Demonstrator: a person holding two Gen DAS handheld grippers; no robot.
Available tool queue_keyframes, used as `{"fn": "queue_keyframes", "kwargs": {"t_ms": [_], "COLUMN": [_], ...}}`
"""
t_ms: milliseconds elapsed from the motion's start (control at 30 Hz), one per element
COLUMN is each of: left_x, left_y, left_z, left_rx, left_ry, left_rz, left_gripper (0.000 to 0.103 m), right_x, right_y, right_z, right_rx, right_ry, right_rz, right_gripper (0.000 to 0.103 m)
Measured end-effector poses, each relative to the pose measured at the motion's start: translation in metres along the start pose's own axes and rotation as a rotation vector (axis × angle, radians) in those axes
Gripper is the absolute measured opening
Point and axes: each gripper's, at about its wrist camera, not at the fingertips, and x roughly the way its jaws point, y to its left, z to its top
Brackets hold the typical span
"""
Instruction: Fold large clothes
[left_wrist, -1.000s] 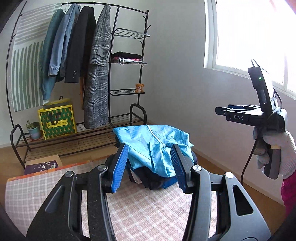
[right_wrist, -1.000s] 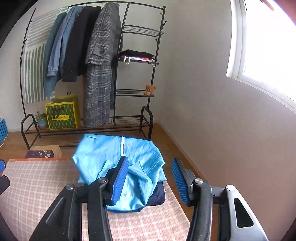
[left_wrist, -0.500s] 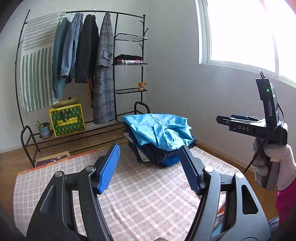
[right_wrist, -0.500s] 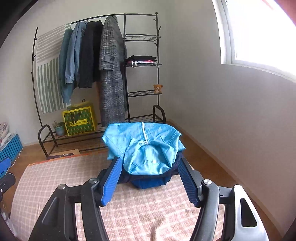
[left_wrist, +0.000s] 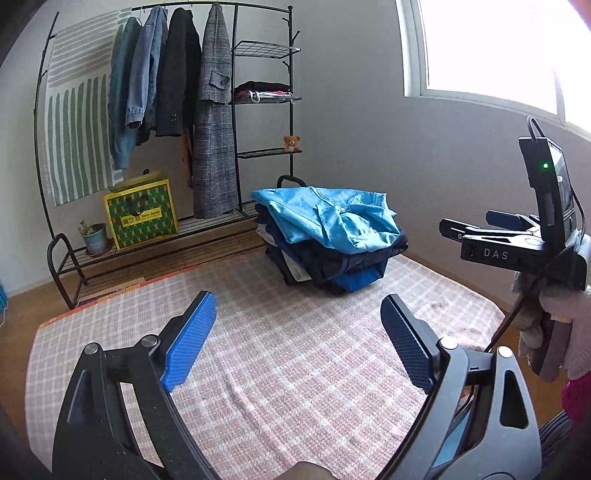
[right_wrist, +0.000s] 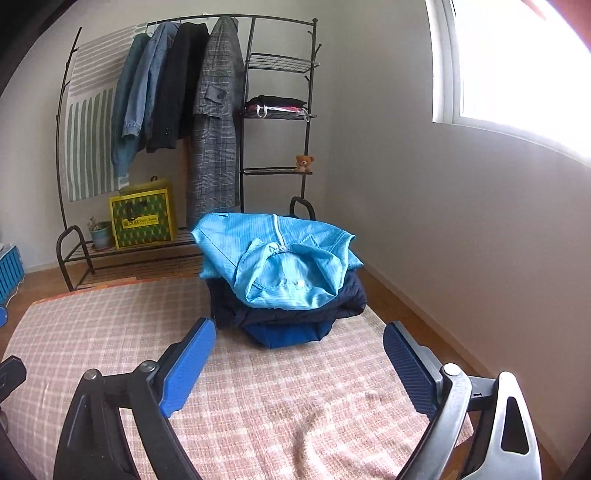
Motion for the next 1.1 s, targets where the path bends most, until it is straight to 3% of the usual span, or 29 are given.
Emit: {"fn": "queue_keyframes", "kwargs": {"t_ms": [133, 367, 1100], "left_x": [0.004, 0.012, 0.006], "left_y": [-0.004, 0.0, 0.009], "left_z": [-0.009, -0.016, -0.011], "left_rx": [0.026, 0.019, -0.005], "left_ry": [0.011, 0.04, 0.029], "left_rz": [0.025, 0.027, 0.066], "left_gripper": [0.103, 0.103, 0.103], "right_x": [0.006, 0.017, 0.017], "right_y": [-0.002, 0.003, 0.023], "right_z": [-0.007, -0.012, -0.017], "right_rx": [0.018, 0.03, -0.017], "right_ry": [0.012, 0.034, 0.023], "right_rz": [-0.003, -0.009, -0.006], "right_gripper": [0.102, 0.103, 0.103]}}
